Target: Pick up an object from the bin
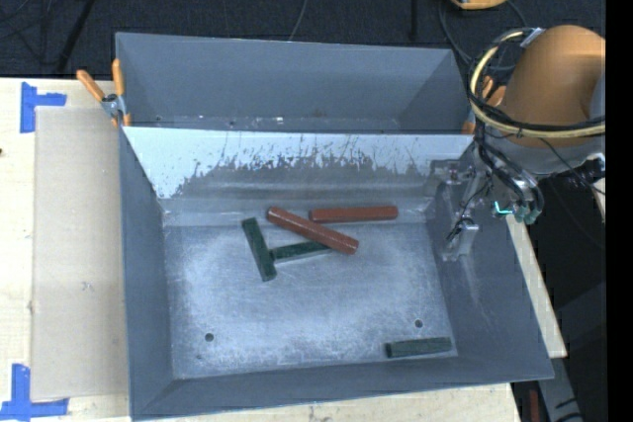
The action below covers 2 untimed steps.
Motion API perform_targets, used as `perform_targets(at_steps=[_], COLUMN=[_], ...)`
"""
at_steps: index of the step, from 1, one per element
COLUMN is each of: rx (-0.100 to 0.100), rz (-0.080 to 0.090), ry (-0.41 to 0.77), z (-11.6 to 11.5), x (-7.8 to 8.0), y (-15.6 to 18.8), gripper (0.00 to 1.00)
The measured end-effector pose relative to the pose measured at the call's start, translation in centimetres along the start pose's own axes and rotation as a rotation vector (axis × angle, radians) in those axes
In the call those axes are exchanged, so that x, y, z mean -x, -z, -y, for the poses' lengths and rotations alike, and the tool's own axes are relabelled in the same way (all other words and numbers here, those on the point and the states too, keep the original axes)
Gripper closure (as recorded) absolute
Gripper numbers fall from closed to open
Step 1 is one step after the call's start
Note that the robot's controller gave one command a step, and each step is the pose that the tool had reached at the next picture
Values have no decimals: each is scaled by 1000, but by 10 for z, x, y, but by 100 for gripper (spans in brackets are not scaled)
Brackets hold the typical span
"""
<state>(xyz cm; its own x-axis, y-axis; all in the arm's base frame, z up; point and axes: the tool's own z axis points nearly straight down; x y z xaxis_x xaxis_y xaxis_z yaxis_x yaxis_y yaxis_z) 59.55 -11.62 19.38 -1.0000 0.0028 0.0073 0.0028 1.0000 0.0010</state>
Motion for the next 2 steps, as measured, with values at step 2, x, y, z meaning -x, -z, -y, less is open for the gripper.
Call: perform_targets(at_steps=[2], rx=[3], rz=[10], ry=[-126], z=[-167], x=[20], y=[-123], gripper=[0])
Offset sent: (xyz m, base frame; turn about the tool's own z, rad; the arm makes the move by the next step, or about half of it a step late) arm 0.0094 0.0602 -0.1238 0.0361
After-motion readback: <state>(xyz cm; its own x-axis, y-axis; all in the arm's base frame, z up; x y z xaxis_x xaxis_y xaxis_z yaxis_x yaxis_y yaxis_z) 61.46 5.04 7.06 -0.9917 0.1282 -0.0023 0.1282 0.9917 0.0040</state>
